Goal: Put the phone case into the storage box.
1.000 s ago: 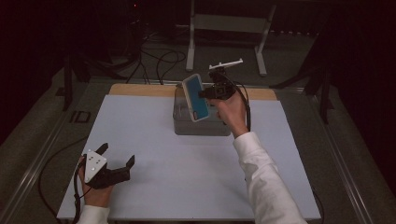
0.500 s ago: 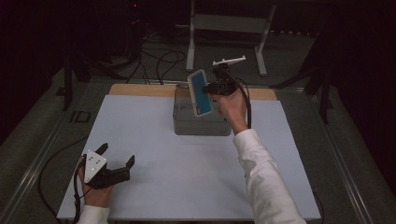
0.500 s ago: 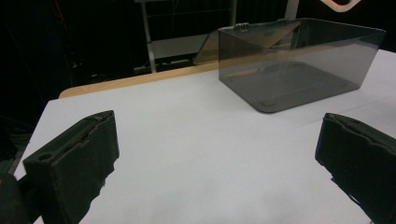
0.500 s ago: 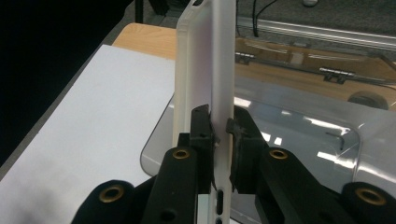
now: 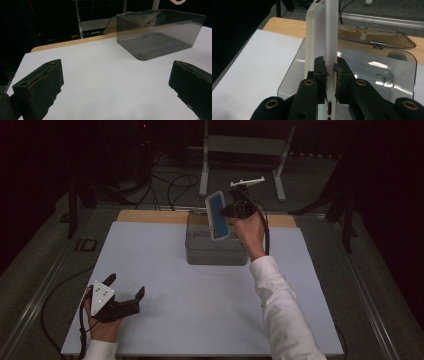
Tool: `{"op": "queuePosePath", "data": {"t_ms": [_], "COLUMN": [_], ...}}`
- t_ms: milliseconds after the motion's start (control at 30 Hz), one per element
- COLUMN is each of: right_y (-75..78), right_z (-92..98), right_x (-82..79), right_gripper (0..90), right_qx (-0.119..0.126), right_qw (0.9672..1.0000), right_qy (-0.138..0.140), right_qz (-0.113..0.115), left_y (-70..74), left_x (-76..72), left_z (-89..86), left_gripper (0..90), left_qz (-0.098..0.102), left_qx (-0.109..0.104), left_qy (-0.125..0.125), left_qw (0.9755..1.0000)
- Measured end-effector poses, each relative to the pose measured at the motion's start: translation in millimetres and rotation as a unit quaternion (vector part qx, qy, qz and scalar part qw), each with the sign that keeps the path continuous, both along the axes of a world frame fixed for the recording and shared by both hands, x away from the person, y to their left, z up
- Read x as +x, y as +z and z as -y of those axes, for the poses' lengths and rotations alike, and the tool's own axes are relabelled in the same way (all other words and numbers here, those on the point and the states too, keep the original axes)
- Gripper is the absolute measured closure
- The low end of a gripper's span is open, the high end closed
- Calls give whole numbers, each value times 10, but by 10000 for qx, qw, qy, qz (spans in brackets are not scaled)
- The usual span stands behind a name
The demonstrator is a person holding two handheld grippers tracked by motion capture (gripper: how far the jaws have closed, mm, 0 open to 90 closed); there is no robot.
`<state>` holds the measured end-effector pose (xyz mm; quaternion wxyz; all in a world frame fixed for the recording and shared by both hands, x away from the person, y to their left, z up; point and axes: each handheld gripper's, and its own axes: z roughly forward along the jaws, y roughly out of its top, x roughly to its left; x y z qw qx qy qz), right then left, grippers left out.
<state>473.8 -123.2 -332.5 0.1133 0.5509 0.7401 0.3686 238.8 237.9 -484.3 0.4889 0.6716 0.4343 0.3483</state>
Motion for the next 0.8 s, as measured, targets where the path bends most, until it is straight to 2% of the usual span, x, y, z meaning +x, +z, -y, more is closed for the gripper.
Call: {"op": "queuePosePath", "data": {"t_ms": [200,467,800], "right_y": [-35,-68,-78], "right_z": [18,104,167], "right_x": [42,106,129], "right_gripper": [821,821,820], "right_qx": [-99,-88,-255], "right_qw": [9999,9994,9984], "right_qy": [-99,-321,-502], "right_qz": [0,-90,-90], "left_y": [-3,-4,-4], "left_x": [0,0,-4], "left_z": [2,3,16], "left_gripper": [3,3,3], "left_qz": [-11,-7,-14], "left_qx": [-2,-7,-7], "left_qy": [-5,-7,-35], "left_qw": [10000,10000,10000]}}
